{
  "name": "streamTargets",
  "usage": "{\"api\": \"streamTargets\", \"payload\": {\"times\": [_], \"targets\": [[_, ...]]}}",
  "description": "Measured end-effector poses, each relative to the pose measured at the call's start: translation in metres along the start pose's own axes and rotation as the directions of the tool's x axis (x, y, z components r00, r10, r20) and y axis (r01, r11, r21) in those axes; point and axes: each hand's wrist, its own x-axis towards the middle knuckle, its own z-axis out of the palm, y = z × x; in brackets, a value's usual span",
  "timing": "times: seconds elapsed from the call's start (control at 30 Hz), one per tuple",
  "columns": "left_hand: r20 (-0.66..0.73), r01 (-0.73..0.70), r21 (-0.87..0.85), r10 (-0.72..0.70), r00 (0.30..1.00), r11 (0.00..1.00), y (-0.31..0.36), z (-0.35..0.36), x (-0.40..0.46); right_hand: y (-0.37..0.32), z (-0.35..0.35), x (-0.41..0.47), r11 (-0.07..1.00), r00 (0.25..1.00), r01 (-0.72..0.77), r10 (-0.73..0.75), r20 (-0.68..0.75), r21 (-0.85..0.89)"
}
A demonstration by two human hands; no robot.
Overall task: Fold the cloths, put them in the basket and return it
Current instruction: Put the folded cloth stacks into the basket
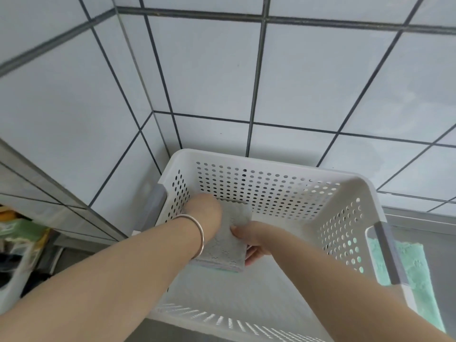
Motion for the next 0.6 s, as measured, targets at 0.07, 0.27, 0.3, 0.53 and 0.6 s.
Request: {"api": "streamTargets", "payload": {"times": [0.07, 0.27, 0.3, 0.53, 0.6], "targets": [[-0.063, -0.016, 0.042, 0.019, 0.998, 0.999, 0.007, 0.005, -0.004, -0.003, 0.007, 0.0, 0.998, 0.999, -0.004, 0.002, -0.033, -0.061], [0.11, -0.14, 0.17, 0.122, 0.986, 0.975, 0.015, 0.023, -0.003, -0.008, -0.001, -0.03, 0.626, 0.859, -0.013, -0.392, -0.33, -0.779], [0.113, -0.137, 0.163, 0.119, 0.986, 0.977, 0.014, 0.025, -0.002, -0.006, -0.001, -0.035, 0.504, 0.783, 0.001, -0.538, -0.313, -0.864], [0.168, -0.074, 0.072, 0.061, 0.984, 0.995, 0.01, 0.039, 0.012, 0.018, 0.004, -0.011, 0.252, 0.809, 0.144, -0.587, -0.033, -0.957], [0.172, -0.058, 0.054, 0.048, 0.984, 0.997, 0.01, 0.04, 0.013, 0.02, 0.003, 0.001, 0.245, 0.832, 0.127, -0.553, -0.031, -0.961]]}}
